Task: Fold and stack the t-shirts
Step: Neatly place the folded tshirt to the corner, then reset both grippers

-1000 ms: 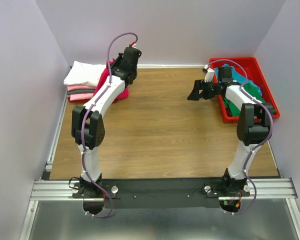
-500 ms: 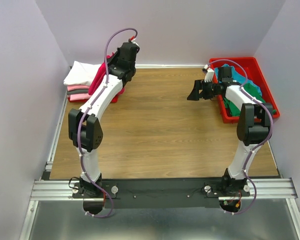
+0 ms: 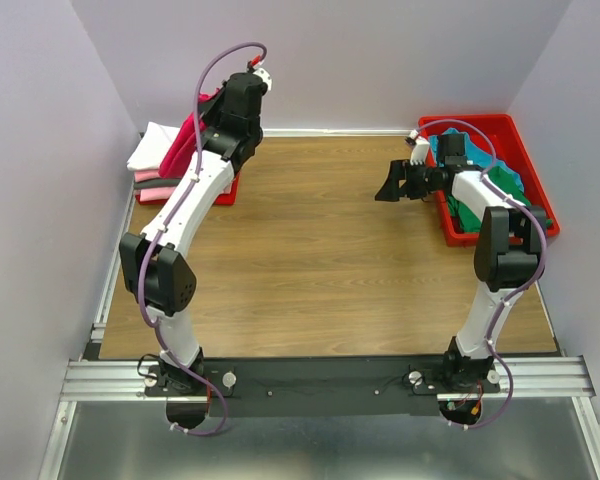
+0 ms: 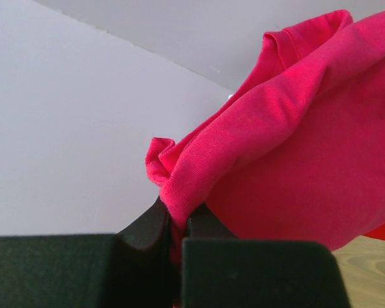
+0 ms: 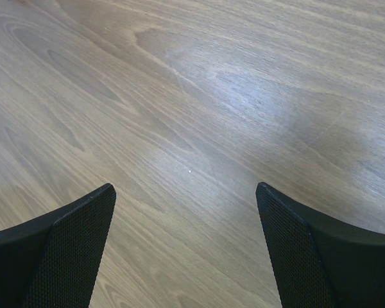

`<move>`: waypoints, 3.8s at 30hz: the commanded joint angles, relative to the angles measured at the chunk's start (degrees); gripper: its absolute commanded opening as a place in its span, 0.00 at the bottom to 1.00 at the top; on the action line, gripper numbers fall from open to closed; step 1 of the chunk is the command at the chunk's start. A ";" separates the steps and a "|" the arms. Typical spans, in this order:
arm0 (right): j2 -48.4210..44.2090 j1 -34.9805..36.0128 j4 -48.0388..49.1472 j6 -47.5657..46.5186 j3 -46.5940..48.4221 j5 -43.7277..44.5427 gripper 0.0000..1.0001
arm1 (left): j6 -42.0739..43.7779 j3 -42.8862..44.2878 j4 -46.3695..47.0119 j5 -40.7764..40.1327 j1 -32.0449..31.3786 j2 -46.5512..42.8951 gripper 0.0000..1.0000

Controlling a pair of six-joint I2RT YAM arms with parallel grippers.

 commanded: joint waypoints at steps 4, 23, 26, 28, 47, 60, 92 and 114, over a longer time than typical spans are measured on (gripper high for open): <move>-2.12 -0.73 -1.02 -0.45 -0.79 -1.65 0.96 | 3.80 -0.99 4.00 -2.46 -0.24 -3.04 0.00; -2.12 -0.73 -1.02 -0.36 -0.96 -2.18 0.96 | 7.32 -3.46 7.96 -2.20 0.82 -4.18 0.00; -2.04 -0.73 -1.02 -0.36 -0.96 -2.18 0.96 | 7.23 -2.93 7.96 -1.76 0.55 -4.62 0.00; -1.95 -0.82 -1.02 -0.36 -0.96 -2.18 0.96 | 7.32 -3.02 7.96 -1.67 0.47 -5.32 0.00; -2.21 -0.73 -0.94 -0.36 -1.14 -2.79 0.96 | 12.77 -4.51 13.14 -0.36 2.31 -3.66 0.00; -2.30 -2.31 -1.02 -0.36 -1.31 -3.50 0.96 | 13.65 -1.80 15.52 4.30 6.79 4.07 0.00; -1.15 -3.10 -1.11 0.43 -1.58 -5.69 0.96 | 12.96 6.57 32.98 10.65 19.53 25.87 0.06; -6.68 -3.10 -1.99 -6.68 -2.63 -0.95 0.97 | -39.17 2.23 11.13 51.12 25.69 -8.20 0.96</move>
